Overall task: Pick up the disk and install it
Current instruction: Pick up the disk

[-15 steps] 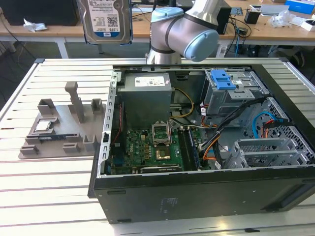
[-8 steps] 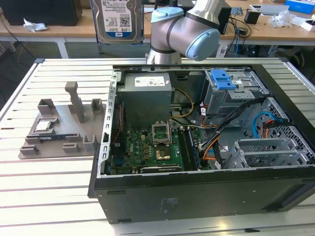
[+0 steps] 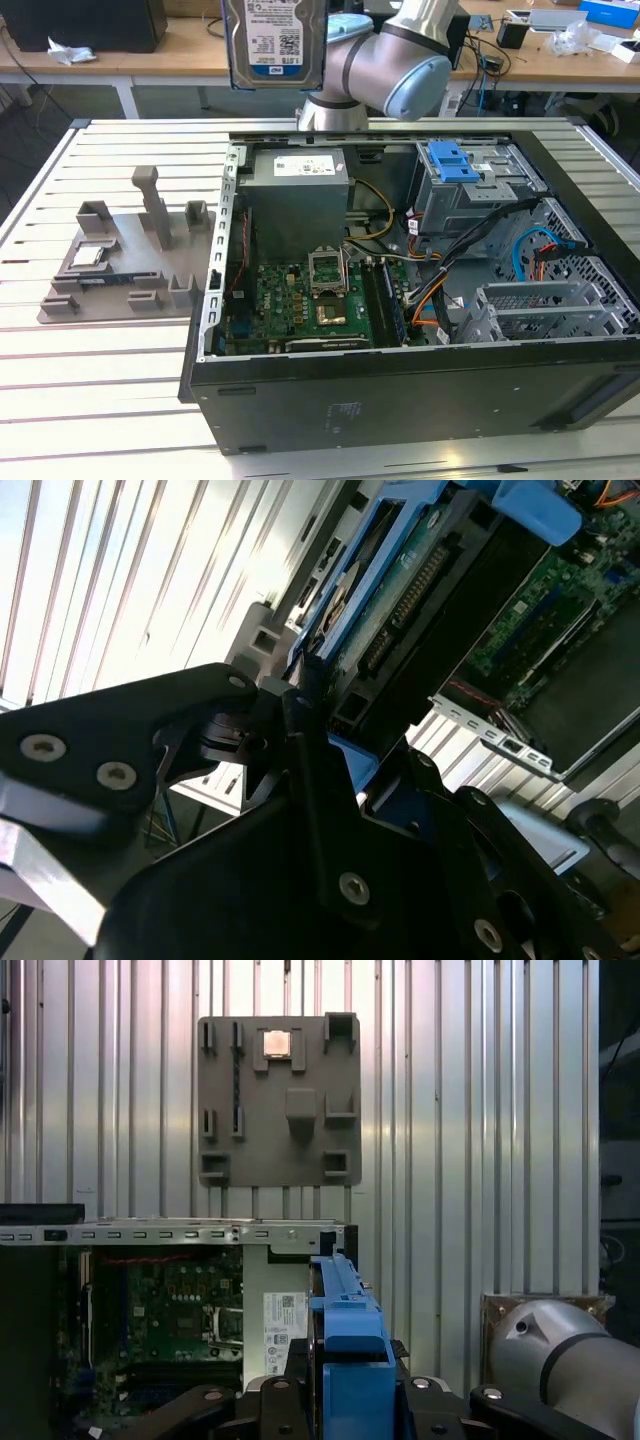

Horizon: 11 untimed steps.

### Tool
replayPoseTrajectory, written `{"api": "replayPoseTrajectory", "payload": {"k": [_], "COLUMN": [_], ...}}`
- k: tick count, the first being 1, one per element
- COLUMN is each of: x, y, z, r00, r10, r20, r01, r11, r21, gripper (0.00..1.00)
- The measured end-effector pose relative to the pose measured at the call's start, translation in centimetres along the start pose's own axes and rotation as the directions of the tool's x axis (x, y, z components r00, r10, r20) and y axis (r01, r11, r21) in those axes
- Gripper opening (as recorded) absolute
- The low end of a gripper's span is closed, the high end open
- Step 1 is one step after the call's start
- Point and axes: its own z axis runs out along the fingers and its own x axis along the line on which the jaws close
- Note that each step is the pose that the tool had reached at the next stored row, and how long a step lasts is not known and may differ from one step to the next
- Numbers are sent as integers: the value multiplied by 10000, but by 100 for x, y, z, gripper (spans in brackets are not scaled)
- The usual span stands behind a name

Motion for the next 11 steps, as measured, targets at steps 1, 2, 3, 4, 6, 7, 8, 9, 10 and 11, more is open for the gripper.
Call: {"api": "replayPoseTrajectory", "payload": {"k": [1,2,3,4,6,7,8,9,10,11], "x": [0,1,1,1,2,2,2,2,3,3], "y": [-34,-67,-99,-134,-227,-288,-318,-350,-385,-419], "z": [-1,-1,-2,-3,-5,-7,-7,-8,-8,-9], "r00": [10000,10000,10000,10000,10000,10000,10000,10000,10000,10000], "r10": [-1,-1,0,-1,1,-1,-1,0,-1,-1], "r20": [-1,0,0,0,0,0,-1,-1,0,0], "r01": [1,1,0,1,-1,1,1,0,1,1], "r11": [10000,10000,10000,10000,10000,10000,10000,10000,10000,10000], "r21": [-1,-3,-5,-6,-11,-16,-17,-18,-20,-22], "gripper": [37,37,37,37,37,37,37,37,37,37]}}
